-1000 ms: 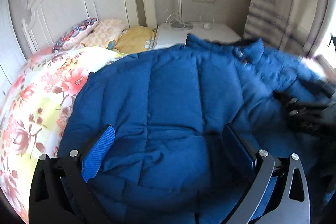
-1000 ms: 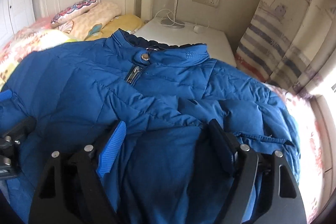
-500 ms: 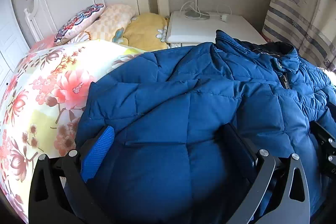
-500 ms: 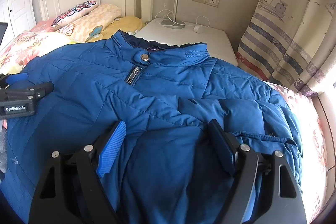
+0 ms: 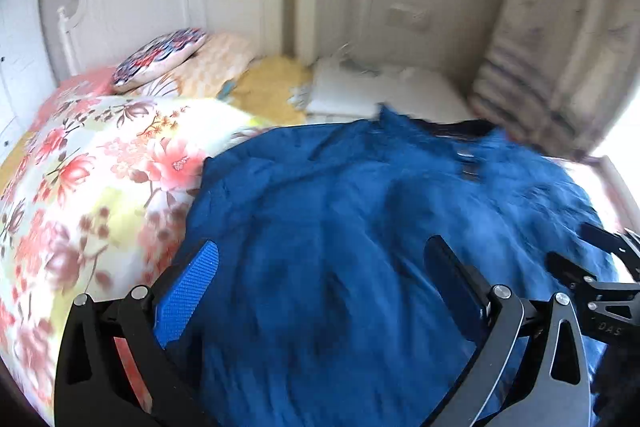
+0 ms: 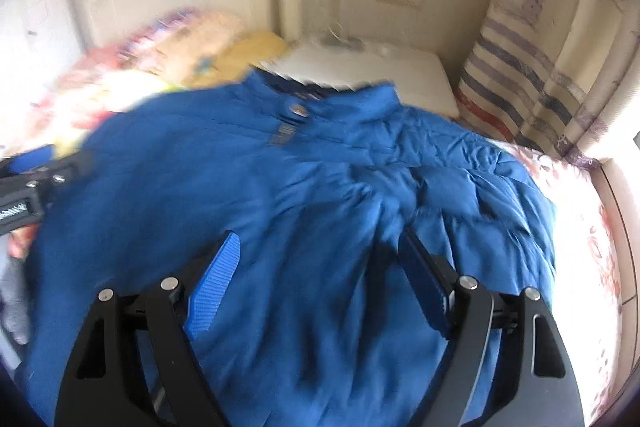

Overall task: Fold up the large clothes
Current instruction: 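Fold the hem up toward the collar with both tools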

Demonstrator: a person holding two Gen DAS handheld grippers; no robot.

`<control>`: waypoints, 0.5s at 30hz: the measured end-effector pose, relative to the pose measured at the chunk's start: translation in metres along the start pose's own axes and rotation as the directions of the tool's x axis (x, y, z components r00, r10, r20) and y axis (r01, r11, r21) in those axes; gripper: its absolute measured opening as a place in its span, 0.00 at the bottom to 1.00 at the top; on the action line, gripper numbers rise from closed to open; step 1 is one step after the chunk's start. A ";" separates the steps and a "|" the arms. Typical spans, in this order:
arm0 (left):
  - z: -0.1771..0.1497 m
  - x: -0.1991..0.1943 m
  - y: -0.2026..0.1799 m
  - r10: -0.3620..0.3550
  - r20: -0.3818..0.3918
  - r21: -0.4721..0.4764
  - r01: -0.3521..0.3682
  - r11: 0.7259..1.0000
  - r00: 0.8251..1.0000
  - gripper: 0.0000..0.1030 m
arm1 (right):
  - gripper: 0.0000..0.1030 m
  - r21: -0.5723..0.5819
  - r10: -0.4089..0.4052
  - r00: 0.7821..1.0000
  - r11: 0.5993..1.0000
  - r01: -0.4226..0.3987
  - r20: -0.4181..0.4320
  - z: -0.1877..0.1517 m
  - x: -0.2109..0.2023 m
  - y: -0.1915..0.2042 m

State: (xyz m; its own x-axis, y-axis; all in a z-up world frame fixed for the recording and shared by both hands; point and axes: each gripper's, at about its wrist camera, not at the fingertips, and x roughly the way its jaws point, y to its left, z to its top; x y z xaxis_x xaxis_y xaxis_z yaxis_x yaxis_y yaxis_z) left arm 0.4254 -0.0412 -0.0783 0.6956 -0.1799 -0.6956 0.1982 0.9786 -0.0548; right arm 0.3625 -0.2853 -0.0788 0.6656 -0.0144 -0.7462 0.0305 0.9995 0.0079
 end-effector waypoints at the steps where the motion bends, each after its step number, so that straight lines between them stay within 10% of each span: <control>1: -0.011 -0.014 -0.005 -0.006 0.010 0.019 0.006 1.000 1.000 0.96 | 0.82 -0.005 0.012 1.000 1.000 -0.012 0.019 -0.009 -0.016 0.004; 8: -0.084 0.000 -0.039 0.056 -0.113 0.134 -0.040 0.990 0.992 0.96 | 0.85 -0.141 -0.072 0.995 0.988 0.061 -0.073 -0.092 -0.017 0.035; 15: -0.086 -0.010 -0.041 0.107 -0.118 0.161 -0.087 0.983 0.987 0.96 | 0.87 -0.095 -0.079 0.988 0.993 0.067 -0.129 -0.089 -0.035 0.029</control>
State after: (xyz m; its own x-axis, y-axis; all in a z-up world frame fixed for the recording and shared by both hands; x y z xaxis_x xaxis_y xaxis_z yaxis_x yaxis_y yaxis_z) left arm 0.3505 -0.0713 -0.1307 0.6263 -0.0615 -0.7771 0.2456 0.9617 0.1218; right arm 0.2736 -0.2536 -0.1123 0.5592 -0.0892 -0.8242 0.0041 0.9945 -0.1049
